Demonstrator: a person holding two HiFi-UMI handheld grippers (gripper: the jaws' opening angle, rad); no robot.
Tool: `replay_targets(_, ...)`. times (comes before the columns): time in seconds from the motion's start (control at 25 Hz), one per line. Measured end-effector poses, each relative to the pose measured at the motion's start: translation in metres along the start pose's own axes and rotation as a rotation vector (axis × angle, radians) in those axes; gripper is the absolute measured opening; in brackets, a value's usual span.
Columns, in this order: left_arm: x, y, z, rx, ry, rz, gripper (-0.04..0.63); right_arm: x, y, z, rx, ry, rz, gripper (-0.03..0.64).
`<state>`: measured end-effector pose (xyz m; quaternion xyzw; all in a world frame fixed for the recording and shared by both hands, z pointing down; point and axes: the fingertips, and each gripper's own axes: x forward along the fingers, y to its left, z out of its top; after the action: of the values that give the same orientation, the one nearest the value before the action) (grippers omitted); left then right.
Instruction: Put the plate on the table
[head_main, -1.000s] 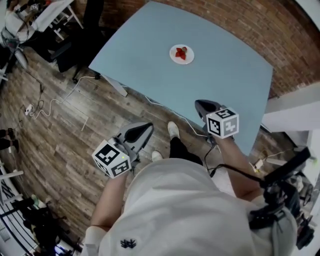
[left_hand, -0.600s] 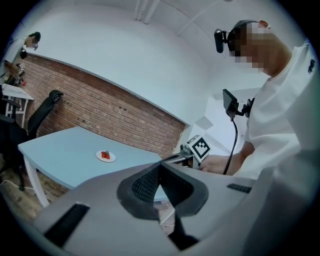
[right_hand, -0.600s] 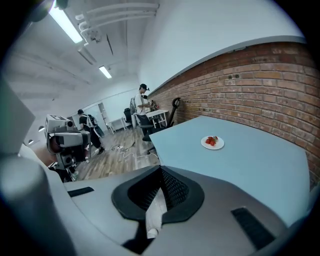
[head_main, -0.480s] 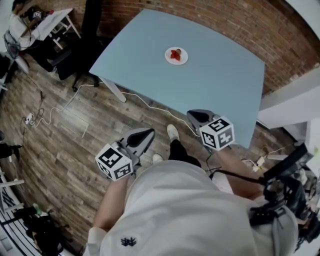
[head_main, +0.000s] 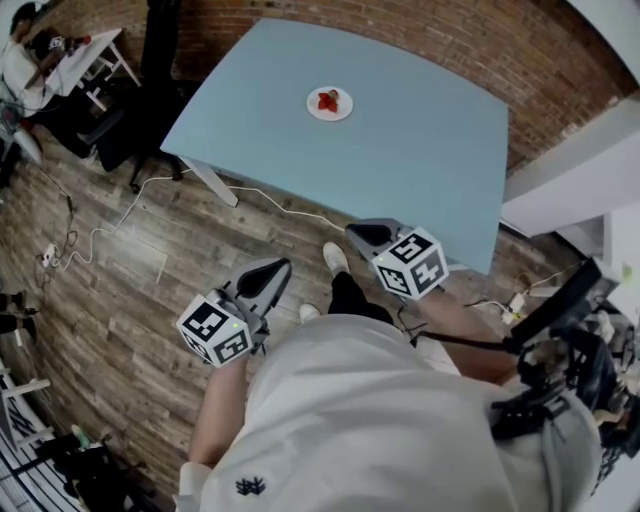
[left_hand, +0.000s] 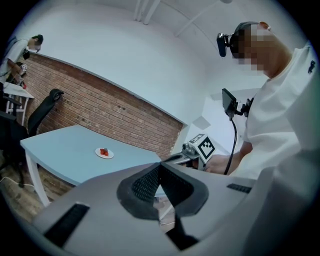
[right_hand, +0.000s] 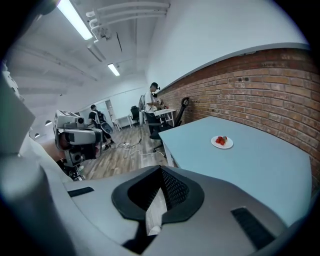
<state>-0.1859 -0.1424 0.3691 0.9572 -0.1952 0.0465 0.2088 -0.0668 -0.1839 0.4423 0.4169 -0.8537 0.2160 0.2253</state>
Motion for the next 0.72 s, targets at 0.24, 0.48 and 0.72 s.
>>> replay_targets(0.24,-0.0051,-0.0004,-0.0017,0.002,0.003,0.006,0.0,0.0007,0.0074,0.0011,-0.02,0.005,0.012,0.009)
replay_targets(0.48,-0.0065,0.0009,-0.0078,-0.012,-0.005,0.009,0.0,0.0021,0.0108,0.0027,-0.04,0.012,0.02,0.009)
replay_targets(0.72,-0.0028,0.0019,-0.0056,-0.012,0.0,0.008,0.002,0.002,0.0088,0.0022,-0.054,0.022,0.018,0.008)
